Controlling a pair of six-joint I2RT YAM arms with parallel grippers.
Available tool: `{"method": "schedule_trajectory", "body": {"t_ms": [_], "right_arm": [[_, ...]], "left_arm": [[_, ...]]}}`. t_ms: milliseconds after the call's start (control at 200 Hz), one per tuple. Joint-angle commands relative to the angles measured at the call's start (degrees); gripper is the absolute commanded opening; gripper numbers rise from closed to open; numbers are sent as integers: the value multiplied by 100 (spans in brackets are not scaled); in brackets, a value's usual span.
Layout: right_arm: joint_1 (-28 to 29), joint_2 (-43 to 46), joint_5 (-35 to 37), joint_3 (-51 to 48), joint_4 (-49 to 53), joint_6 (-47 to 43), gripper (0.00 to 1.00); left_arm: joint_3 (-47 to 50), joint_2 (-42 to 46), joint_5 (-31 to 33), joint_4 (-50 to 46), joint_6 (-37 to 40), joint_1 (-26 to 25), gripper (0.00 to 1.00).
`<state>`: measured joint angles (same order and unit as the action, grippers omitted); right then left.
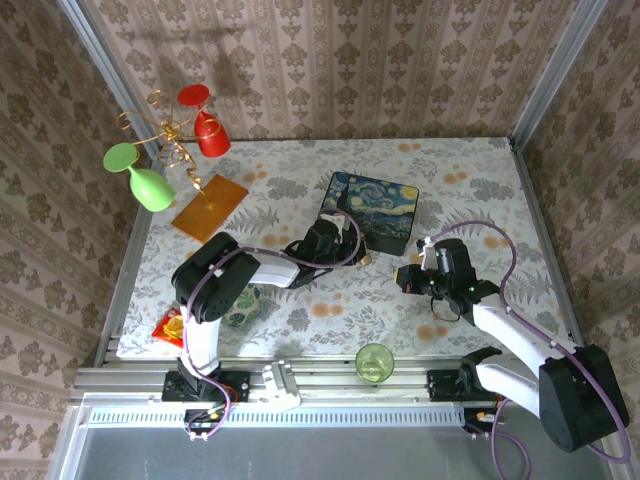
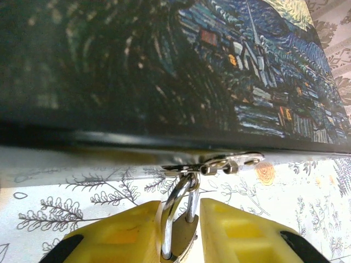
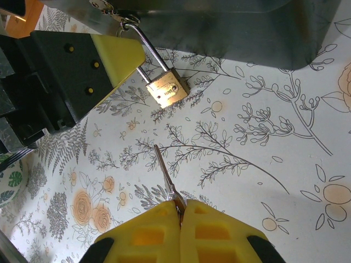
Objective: Unlock a padlock with a key
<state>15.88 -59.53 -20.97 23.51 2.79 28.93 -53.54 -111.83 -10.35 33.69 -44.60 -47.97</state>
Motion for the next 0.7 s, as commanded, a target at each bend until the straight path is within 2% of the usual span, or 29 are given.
{"method": "schedule_trajectory", "body": {"t_ms": [0, 115, 275, 585, 695], "right_arm": [[-39, 11, 30, -8, -62, 46, 0], [-41, 10, 22, -13, -58, 36, 0], [-39, 13, 37, -21, -73, 51, 0], [-47, 64, 33, -45, -82, 72, 0], [-40, 64, -11, -48, -115, 133, 0]], "left_arm": [[-187, -205, -102, -66, -11, 15, 26], [-187, -241, -125, 7, -36, 33, 24], [-339, -223, 30, -481, 132, -41, 23], [-270, -96, -14, -389, -64, -20, 0], [-192, -46, -155, -193, -342, 37, 0]]}}
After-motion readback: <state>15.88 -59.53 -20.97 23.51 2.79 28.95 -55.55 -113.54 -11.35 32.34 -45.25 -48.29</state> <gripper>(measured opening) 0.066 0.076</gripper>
